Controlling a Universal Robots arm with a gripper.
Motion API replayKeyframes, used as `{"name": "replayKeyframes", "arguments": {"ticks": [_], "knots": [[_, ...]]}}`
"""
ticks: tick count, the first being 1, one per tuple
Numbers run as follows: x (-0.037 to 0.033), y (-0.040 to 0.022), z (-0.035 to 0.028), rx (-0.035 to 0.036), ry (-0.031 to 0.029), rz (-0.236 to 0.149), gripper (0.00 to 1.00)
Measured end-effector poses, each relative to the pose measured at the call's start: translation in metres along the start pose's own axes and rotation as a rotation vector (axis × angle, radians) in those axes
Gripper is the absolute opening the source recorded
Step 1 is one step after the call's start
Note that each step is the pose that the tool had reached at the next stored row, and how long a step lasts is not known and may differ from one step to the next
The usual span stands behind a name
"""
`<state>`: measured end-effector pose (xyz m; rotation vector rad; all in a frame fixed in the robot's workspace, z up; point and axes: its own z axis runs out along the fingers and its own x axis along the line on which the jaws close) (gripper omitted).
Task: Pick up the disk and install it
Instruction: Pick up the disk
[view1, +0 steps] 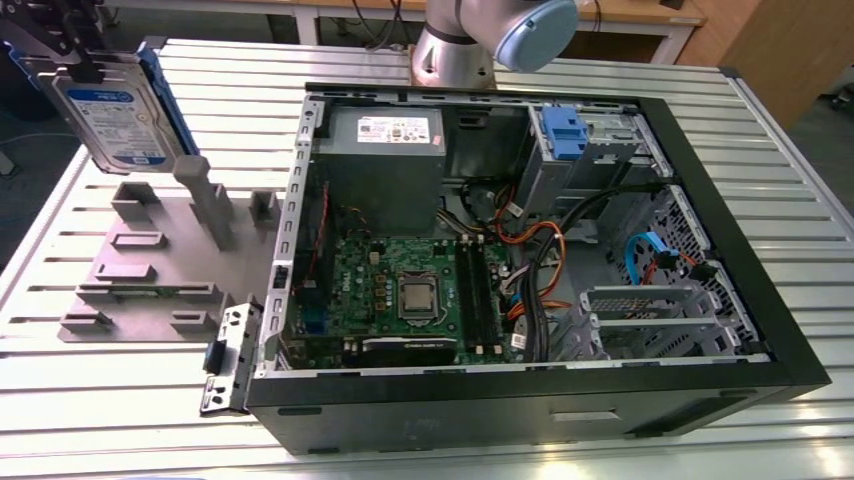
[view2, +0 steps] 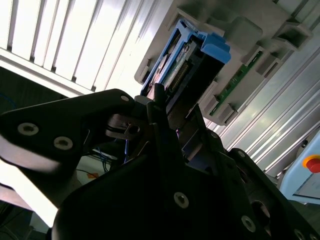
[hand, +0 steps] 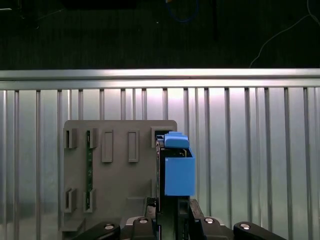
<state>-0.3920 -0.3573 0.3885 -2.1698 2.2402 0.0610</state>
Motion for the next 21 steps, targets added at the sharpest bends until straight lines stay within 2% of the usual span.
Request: {"name": "replayKeyframes", "arguments": {"ticks": [5, 8, 11, 21], "knots": [[0.0000, 0.0000, -0.0005, -0.0002, -0.0020, 0.000, 0.35], [-0.0002, 0.0001, -0.0032, -0.0003, -0.0032, 0.000, 0.35], [-0.0002, 0.0001, -0.0058, -0.0001, -0.0035, 0.000, 0.35], [-0.0003, 0.0001, -0.0076, -0.0004, -0.0032, 0.000, 0.35]]}}
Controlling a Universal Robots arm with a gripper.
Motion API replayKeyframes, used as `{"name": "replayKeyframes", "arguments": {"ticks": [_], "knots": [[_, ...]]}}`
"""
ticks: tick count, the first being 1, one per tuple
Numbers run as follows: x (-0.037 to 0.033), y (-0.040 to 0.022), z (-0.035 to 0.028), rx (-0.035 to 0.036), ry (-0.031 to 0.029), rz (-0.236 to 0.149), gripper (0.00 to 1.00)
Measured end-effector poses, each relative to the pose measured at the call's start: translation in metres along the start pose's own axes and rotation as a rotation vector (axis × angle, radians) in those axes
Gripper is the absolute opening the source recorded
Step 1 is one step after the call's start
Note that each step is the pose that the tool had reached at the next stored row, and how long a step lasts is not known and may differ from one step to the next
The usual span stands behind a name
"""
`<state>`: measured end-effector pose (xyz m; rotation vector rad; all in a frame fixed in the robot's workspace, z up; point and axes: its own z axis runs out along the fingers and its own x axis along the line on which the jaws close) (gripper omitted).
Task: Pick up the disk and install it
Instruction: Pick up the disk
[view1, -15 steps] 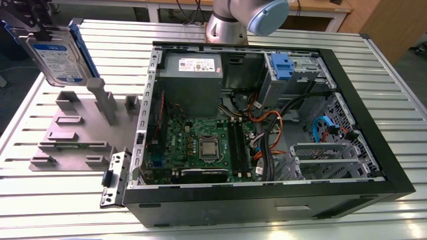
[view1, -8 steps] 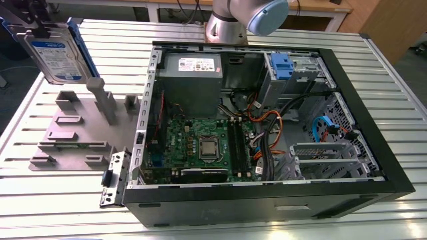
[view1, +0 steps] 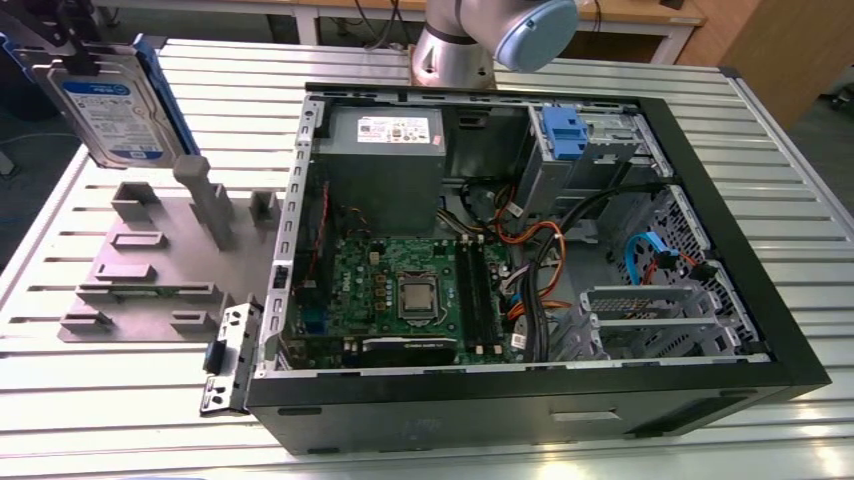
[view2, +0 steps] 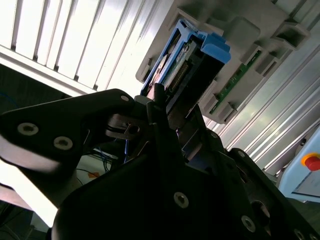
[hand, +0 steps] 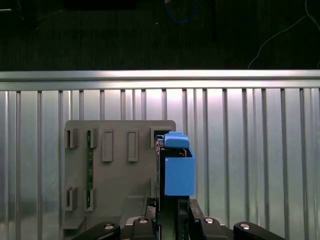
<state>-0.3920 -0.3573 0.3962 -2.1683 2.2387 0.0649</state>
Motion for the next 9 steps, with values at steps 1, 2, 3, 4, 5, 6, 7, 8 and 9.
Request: {"name": "replayKeyframes", "arguments": {"ticks": [1, 2, 3, 4, 5, 6, 7, 8, 9], "knots": [[0.0000, 0.0000, -0.0003, 0.0002, -0.0001, 0.000, 0.35], [-0.0001, 0.0000, -0.0009, 0.0001, -0.0001, 0.000, 0.35], [-0.0001, 0.0000, -0.0017, 0.0001, 0.0000, 0.000, 0.35], [-0.0001, 0.0000, -0.0023, 0.0001, 0.0000, 0.000, 0.35], [-0.0001, 0.0000, -0.0026, 0.0002, 0.0000, 0.000, 0.35], [-0.0002, 0.0000, -0.0031, 0.0003, 0.0000, 0.000, 0.35], [-0.0002, 0.0000, -0.0042, 0.0001, 0.0000, 0.000, 0.35], [-0.0003, 0.0000, -0.0055, 0.0001, 0.0001, 0.000, 0.35], [-0.0003, 0.0000, -0.0068, 0.0002, 0.0000, 0.000, 0.35]]}}
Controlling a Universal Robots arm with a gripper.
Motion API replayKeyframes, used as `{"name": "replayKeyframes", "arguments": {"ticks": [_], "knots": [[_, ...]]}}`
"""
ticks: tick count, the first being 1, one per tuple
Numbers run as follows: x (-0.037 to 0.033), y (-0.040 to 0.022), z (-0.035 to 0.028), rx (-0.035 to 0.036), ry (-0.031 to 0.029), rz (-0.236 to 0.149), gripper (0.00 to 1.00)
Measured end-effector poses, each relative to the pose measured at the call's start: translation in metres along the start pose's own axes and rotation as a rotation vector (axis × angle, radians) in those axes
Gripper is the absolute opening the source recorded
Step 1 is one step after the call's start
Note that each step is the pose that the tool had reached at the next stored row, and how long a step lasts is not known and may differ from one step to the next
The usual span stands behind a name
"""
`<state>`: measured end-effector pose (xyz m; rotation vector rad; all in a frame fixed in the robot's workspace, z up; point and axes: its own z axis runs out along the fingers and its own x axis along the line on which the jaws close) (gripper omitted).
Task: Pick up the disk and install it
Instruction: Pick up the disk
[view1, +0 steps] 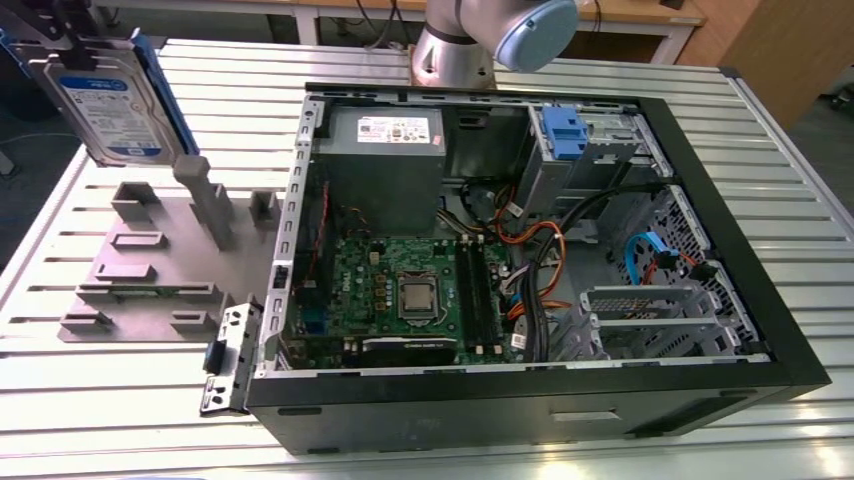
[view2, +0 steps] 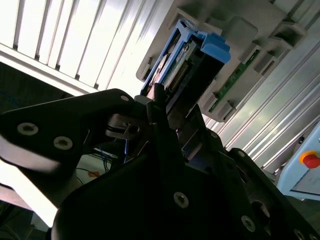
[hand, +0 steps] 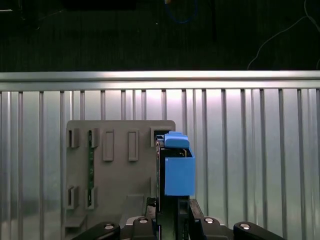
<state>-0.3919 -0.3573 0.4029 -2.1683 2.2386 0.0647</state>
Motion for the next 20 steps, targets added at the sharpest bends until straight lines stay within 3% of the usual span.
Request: {"name": "replayKeyframes", "arguments": {"ticks": [15, 20], "knots": [[-0.0013, 0.0004, -0.0271, 0.0000, 0.0000, 0.000, 0.35], [-0.0019, 0.0006, -0.0406, -0.0001, 0.0000, 0.000, 0.35]]}}
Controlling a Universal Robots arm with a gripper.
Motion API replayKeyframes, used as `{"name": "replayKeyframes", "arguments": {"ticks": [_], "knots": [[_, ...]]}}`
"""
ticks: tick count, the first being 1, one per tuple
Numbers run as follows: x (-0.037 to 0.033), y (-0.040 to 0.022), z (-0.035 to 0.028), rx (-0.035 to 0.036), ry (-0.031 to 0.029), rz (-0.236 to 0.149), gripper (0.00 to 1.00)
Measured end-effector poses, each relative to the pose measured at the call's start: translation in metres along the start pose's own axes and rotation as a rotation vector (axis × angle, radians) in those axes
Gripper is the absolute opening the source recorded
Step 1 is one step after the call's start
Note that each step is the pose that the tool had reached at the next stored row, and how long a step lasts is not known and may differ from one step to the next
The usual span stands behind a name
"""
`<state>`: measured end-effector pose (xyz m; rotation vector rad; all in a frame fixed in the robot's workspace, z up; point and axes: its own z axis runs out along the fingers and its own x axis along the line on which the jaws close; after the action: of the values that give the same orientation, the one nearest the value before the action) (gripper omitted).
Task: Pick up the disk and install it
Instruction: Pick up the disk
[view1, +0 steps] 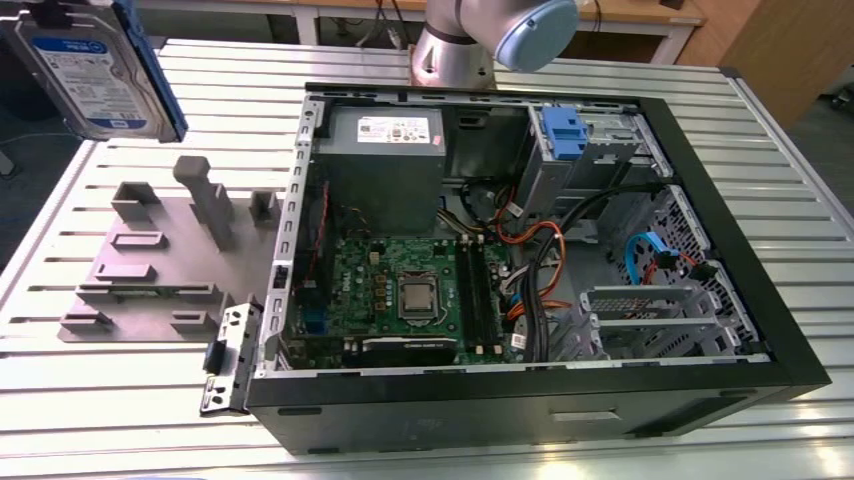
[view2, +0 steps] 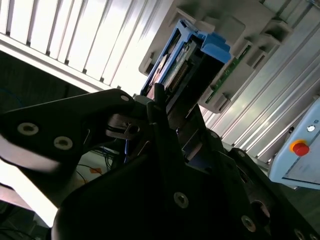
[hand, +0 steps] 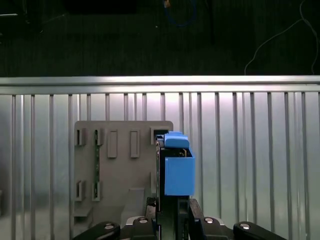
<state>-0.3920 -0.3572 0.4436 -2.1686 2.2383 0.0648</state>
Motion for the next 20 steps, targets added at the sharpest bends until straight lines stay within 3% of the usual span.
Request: {"name": "replayKeyframes", "arguments": {"ticks": [13, 16, 20], "knots": [[-0.0019, 0.0005, -0.0409, 0.0001, 0.0000, 0.000, 0.35], [-0.0022, 0.0006, -0.0467, 0.0000, 0.0000, 0.000, 0.35], [-0.0023, 0.0006, -0.0497, 0.0001, 0.0000, 0.000, 0.35]]}}
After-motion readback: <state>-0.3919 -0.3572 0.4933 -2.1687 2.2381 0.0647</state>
